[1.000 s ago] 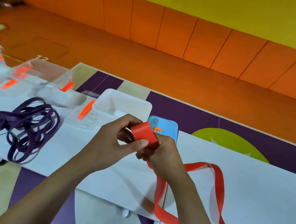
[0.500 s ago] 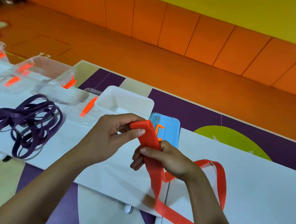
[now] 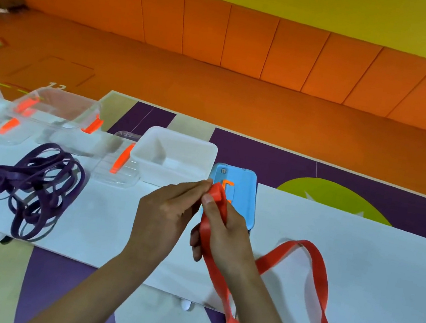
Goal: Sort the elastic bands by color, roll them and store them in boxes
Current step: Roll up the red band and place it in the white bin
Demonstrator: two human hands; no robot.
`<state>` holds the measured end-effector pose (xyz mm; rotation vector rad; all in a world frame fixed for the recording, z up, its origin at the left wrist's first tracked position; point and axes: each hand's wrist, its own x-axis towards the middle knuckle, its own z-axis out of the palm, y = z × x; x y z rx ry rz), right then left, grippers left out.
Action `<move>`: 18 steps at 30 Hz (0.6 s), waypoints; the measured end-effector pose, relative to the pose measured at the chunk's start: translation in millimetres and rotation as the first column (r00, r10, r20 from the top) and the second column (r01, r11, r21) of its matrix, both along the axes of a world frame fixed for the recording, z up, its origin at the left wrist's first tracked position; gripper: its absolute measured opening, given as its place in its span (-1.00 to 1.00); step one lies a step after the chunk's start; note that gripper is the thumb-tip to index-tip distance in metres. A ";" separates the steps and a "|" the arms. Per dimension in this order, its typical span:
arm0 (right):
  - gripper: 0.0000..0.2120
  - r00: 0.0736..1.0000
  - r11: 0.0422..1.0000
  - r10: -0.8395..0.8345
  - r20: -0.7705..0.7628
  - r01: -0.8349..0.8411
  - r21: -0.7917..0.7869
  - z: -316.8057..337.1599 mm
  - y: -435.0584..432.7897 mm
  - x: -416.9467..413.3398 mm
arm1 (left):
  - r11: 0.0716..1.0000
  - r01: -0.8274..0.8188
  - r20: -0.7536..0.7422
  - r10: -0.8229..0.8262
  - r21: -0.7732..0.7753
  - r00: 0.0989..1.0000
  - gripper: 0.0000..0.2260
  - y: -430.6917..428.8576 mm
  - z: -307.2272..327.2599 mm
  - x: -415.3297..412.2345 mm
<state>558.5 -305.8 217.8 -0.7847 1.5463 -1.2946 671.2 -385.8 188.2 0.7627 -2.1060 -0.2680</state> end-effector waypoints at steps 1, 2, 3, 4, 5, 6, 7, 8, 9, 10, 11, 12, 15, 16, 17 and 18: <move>-0.71 1.000 1.000 -0.006 -0.022 0.006 -0.009 -2.3 1.7 -2.8 | 0.999 0.026 0.044 -0.027 0.022 0.999 -0.61 0.0 -1.9 0.4; -0.74 0.999 1.000 -0.016 -0.051 0.015 -0.017 -4.6 3.1 -6.2 | 0.996 0.060 0.089 -0.065 0.064 0.994 -0.52 1.2 -3.8 1.9; -0.77 0.995 1.000 -0.020 -0.101 0.017 -0.026 -7.7 4.5 -10.2 | 0.983 0.091 0.109 -0.109 0.157 0.988 -0.45 4.0 -4.8 3.5; -0.78 0.983 1.000 -0.010 -0.184 0.005 -0.028 -10.9 6.1 -14.6 | 0.942 0.124 0.085 -0.157 0.312 0.984 -0.43 8.0 -1.4 5.2; -0.78 0.955 0.999 0.016 -0.297 -0.023 -0.022 -16.2 7.4 -19.7 | 0.850 0.164 0.002 -0.191 0.501 0.982 -0.48 10.5 5.7 5.7; -0.79 0.902 0.998 0.057 -0.427 -0.064 0.000 -20.9 8.5 -25.2 | 0.718 0.213 -0.122 -0.177 0.663 0.977 -0.57 9.0 14.2 4.5; -0.78 0.829 0.994 0.109 -0.548 -0.105 0.040 -24.6 10.7 -29.9 | 0.588 0.246 -0.229 -0.106 0.770 0.968 -0.68 4.7 22.0 4.2; -0.74 0.751 0.988 0.154 -0.642 -0.136 0.077 -26.0 12.4 -33.4 | 0.484 0.252 -0.268 -0.037 0.838 0.963 -0.76 -1.7 29.4 3.7; -0.67 0.683 0.981 0.188 -0.705 -0.166 0.101 -26.0 12.8 -36.1 | 0.398 0.254 -0.261 -0.037 0.881 0.965 -0.78 -8.7 37.2 3.8; -0.61 0.642 0.973 0.218 -0.735 -0.200 0.115 -24.0 13.0 -36.4 | 0.336 0.243 -0.227 -0.086 0.910 0.970 -0.76 -14.5 43.3 5.4; -0.55 0.620 0.965 0.241 -0.747 -0.232 0.119 -21.1 13.2 -35.4 | 0.304 0.233 -0.195 -0.151 0.924 0.969 -0.75 -18.2 47.6 7.0; -0.53 0.600 0.960 0.250 -0.760 -0.256 0.114 -18.7 13.4 -34.4 | 0.300 0.234 -0.180 -0.196 0.925 0.964 -0.77 -20.4 49.5 8.4; -0.49 0.579 0.963 0.206 -0.789 -0.265 0.057 -19.3 12.4 -33.9 | 0.349 0.283 -0.241 -0.158 0.893 0.957 -0.83 -16.6 49.7 8.4; -0.47 0.591 0.967 0.175 -0.787 -0.255 0.024 -20.8 11.3 -34.1 | 0.379 0.299 -0.275 -0.119 0.876 0.954 -0.85 -12.9 47.7 6.5; -0.46 0.602 0.971 0.145 -0.786 -0.238 -0.003 -23.2 9.9 -34.3 | 0.405 0.313 -0.307 -0.081 0.859 0.948 -0.88 -9.1 44.8 4.1; -0.45 0.606 0.974 0.121 -0.786 -0.223 -0.022 -25.2 8.4 -34.1 | 0.424 0.317 -0.331 -0.043 0.848 0.943 -0.89 -5.1 42.8 1.9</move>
